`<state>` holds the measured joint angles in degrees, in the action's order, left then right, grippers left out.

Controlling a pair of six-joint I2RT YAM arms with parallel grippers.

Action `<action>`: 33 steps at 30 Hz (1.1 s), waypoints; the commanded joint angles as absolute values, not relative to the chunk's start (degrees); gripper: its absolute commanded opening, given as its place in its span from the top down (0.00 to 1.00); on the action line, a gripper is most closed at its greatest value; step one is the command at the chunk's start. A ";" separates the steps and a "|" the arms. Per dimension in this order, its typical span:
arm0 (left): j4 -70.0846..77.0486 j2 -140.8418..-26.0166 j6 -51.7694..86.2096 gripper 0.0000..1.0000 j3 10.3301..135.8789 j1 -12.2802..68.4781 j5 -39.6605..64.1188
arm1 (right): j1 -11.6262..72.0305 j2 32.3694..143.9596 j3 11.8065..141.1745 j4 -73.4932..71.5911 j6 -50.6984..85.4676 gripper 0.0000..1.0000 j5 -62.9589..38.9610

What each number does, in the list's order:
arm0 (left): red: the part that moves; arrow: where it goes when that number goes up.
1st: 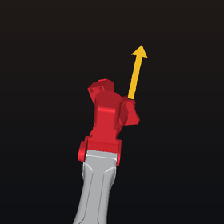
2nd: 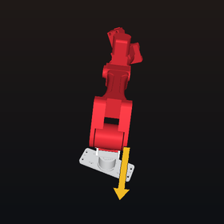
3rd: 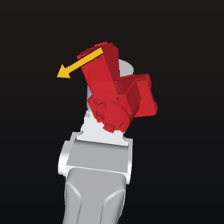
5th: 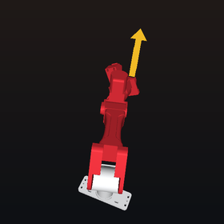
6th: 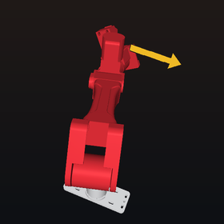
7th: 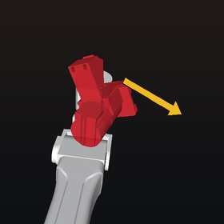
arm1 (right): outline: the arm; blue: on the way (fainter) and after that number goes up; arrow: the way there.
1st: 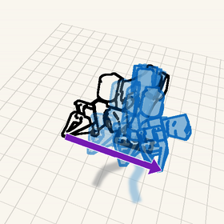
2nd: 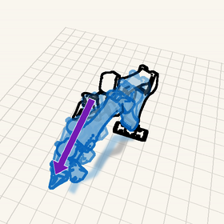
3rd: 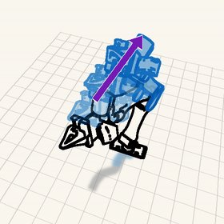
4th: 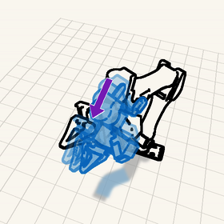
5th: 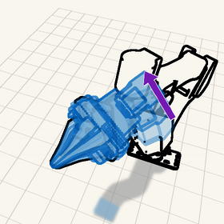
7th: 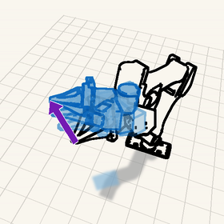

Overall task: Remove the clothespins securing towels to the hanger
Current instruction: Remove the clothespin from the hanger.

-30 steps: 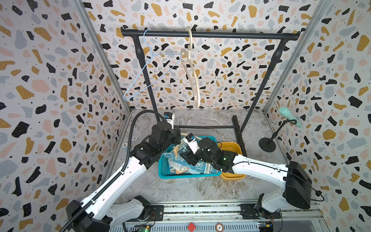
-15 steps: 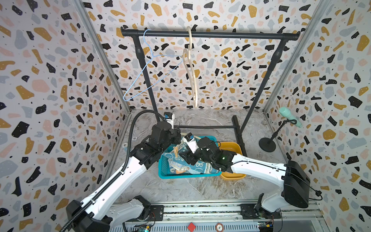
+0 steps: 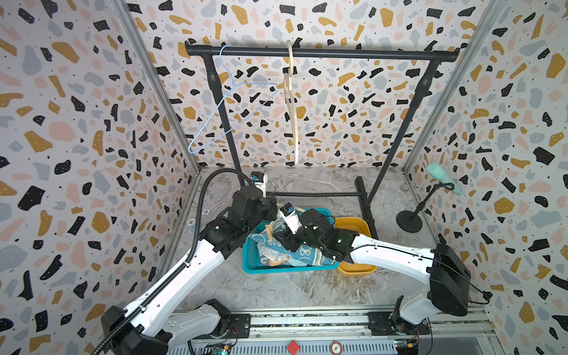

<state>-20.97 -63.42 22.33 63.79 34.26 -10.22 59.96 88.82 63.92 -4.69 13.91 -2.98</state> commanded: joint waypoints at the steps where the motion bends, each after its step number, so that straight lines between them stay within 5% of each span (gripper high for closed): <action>1: -18.03 -63.37 23.12 1.00 66.05 34.63 -9.67 | 60.25 88.47 65.78 -5.36 13.84 0.50 -4.35; 33: -18.28 -64.07 23.18 1.00 66.18 34.72 -8.54 | 59.50 88.86 66.17 -5.71 12.74 0.73 -3.53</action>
<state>-20.97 -64.05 22.33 63.79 34.41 -9.39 59.64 88.95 63.92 -4.71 13.32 -3.57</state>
